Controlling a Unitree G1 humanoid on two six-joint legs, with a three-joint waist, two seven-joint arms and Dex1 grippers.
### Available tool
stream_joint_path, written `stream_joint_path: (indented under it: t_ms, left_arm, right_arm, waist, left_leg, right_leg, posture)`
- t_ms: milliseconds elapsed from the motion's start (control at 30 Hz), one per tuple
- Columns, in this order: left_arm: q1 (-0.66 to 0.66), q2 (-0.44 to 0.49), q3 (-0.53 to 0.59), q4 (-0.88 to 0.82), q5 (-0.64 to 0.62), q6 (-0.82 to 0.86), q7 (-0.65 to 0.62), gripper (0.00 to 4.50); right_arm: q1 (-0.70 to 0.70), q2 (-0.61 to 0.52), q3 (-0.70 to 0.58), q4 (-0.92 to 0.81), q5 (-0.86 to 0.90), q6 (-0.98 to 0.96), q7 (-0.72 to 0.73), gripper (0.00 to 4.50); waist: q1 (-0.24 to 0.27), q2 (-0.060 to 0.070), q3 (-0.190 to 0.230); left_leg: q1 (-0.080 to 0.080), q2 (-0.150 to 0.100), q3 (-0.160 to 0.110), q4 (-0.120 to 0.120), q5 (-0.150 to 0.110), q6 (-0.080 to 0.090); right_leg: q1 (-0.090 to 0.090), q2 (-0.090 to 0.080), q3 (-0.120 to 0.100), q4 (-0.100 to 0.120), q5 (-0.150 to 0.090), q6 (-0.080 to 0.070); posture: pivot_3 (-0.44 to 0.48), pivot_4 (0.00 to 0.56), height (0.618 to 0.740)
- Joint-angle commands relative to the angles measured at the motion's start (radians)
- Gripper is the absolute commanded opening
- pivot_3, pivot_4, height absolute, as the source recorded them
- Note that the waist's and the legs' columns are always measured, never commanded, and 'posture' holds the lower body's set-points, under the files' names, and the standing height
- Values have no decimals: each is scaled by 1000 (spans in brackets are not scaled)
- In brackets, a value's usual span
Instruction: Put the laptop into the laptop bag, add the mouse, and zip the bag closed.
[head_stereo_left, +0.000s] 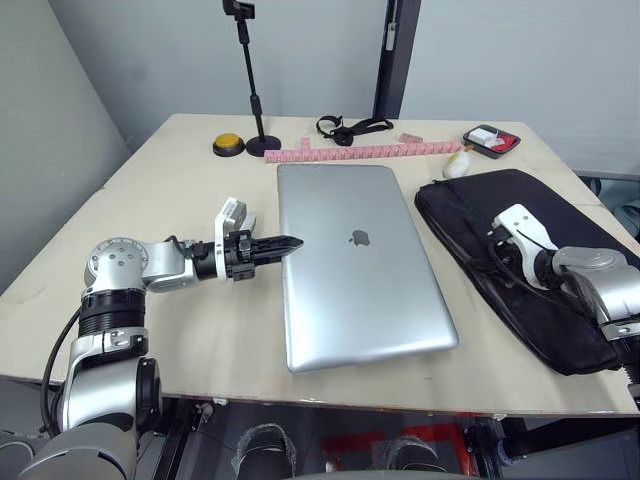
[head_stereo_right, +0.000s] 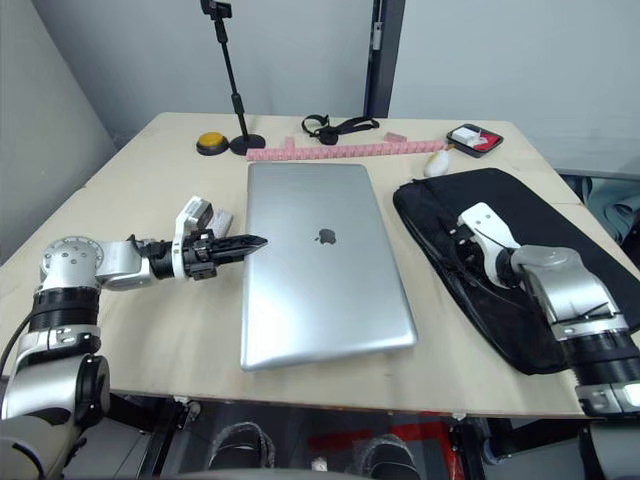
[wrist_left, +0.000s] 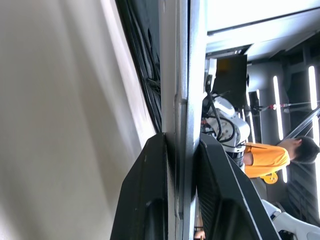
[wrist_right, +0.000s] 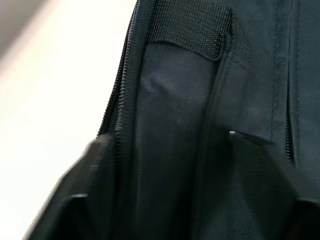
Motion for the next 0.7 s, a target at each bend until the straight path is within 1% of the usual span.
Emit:
stream_joint_path:
  t_ms: [33, 133, 233, 433, 567, 700]
  left_arm:
    - [-29, -9, 52, -23, -77, 5, -44, 296]
    - [-38, -25, 67, -14, -65, 3, -40, 296]
    - [-53, -40, 81, 4, -61, -4, -32, 296]
    - [-41, -81, 71, -8, -63, 5, -23, 296]
    - [-35, -131, 76, -9, -69, 5, 8, 296]
    - [-32, -188, 83, -14, -83, 5, 44, 296]
  right_arm:
    - [18, 15, -17, 3, 18, 34, 3, 1979]
    - [21, 19, -34, -16, 25, 64, -8, 974]
    - [34, 23, -41, -78, 46, 113, -8, 30]
    - [-9, 36, -111, -169, 119, 230, -25, 30]
    - [-134, 25, -200, -164, 182, 392, -65, 30]
    - [-237, -8, -260, -147, 220, 477, -82, 30]
  waist:
    - [0, 0, 0]
    - [0, 0, 0]
    - [1, 0, 0]
    - [0, 0, 0]
    - [-2, 1, 1]
    - [1, 1, 1]
  left_leg:
    - [0, 0, 0, 0, 0, 0]
    - [0, 0, 0, 1, 0, 0]
    - [0, 0, -1, 2, 0, 0]
    - [0, 0, -1, 1, 1, 0]
    - [0, 0, 0, 1, 1, 0]
    - [0, 0, -1, 1, 1, 0]
  right_leg:
    - [0, 0, 0, 1, 0, 0]
    - [0, 0, 0, 1, 0, 0]
    - [0, 0, 0, 2, 0, 1]
    - [0, 0, 0, 1, 1, 1]
    - [-1, 0, 1, 1, 1, 1]
    - [-1, 0, 0, 2, 1, 2]
  posture:
    - [0, 150, 739]
    - [0, 150, 739]
    - [0, 150, 739]
    - [0, 150, 739]
    - [0, 150, 739]
    - [0, 150, 739]
